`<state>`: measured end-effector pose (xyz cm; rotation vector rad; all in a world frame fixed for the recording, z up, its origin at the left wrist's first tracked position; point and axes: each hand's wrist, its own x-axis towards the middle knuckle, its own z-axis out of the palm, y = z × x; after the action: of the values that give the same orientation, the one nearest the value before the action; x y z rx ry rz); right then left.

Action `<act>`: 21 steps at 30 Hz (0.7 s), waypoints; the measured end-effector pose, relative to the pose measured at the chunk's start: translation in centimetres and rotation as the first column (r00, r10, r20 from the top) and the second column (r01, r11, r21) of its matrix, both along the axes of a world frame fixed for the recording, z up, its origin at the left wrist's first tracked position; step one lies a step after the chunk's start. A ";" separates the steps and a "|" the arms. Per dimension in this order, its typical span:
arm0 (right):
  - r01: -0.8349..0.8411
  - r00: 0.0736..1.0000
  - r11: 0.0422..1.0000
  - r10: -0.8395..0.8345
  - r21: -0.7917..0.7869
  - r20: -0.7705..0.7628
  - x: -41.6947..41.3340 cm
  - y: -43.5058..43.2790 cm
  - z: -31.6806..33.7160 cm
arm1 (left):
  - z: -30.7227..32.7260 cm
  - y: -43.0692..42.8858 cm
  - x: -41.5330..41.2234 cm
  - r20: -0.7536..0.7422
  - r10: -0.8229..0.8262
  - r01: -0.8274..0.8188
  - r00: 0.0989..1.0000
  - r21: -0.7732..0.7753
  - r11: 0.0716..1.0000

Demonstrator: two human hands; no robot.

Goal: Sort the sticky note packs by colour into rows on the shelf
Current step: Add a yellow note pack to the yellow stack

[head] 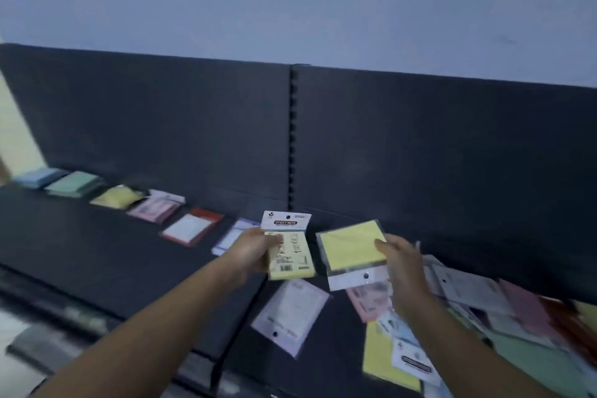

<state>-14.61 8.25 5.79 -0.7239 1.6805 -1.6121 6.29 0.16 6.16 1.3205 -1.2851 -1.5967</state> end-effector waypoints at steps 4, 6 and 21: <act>-0.265 0.964 0.964 0.265 0.012 0.031 7.2 -3.9 -1.6 | -0.4 1.1 9.5 0.028 0.272 -0.271 0.962 -0.050 0.961; -0.354 0.935 0.935 0.354 0.018 0.032 11.0 -5.1 -2.3 | -0.7 2.1 13.6 0.029 0.387 -0.386 0.922 -0.052 0.921; -0.562 0.822 0.827 0.561 -0.014 0.102 39.2 -15.0 0.3 | -0.1 1.2 39.8 -0.063 0.685 -0.663 0.726 0.199 0.722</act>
<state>24.56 -6.77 6.09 -1.0002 1.2403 -1.1852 46.08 1.37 6.01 1.5204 -0.4769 -1.2332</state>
